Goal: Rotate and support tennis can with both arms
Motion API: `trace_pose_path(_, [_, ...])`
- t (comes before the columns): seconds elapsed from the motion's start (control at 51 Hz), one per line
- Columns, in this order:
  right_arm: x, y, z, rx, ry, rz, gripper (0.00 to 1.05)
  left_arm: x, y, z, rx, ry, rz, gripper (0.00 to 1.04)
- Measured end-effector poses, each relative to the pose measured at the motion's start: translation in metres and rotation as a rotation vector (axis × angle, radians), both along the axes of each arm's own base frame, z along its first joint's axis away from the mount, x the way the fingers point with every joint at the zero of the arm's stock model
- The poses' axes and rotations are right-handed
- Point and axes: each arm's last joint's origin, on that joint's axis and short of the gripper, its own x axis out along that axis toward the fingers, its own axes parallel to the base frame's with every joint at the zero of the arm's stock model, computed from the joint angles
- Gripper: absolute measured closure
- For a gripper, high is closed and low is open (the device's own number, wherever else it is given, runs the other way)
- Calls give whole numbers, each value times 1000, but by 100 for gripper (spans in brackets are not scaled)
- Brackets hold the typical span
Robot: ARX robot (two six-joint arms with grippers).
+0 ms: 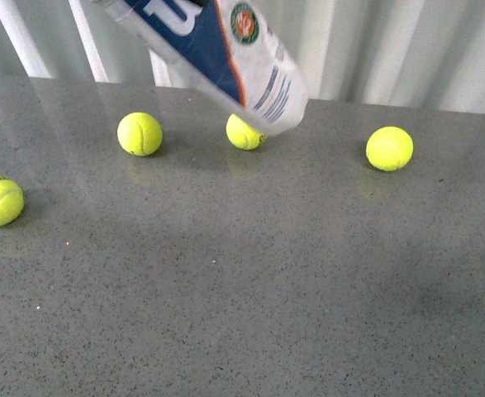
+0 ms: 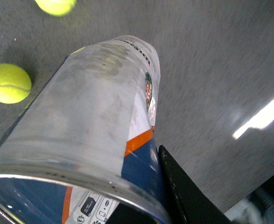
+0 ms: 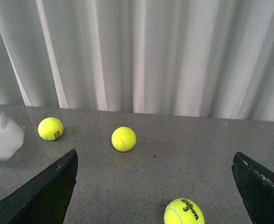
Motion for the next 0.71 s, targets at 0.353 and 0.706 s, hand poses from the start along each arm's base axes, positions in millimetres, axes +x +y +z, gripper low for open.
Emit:
trace_pose_path(0.353, [0, 0, 0, 0, 0, 0, 7, 25, -42, -39, 404, -21, -232, 101])
trace_pose_path(0.706, [0, 0, 0, 0, 0, 0, 7, 25, -64, -48, 468, 24, -302, 101])
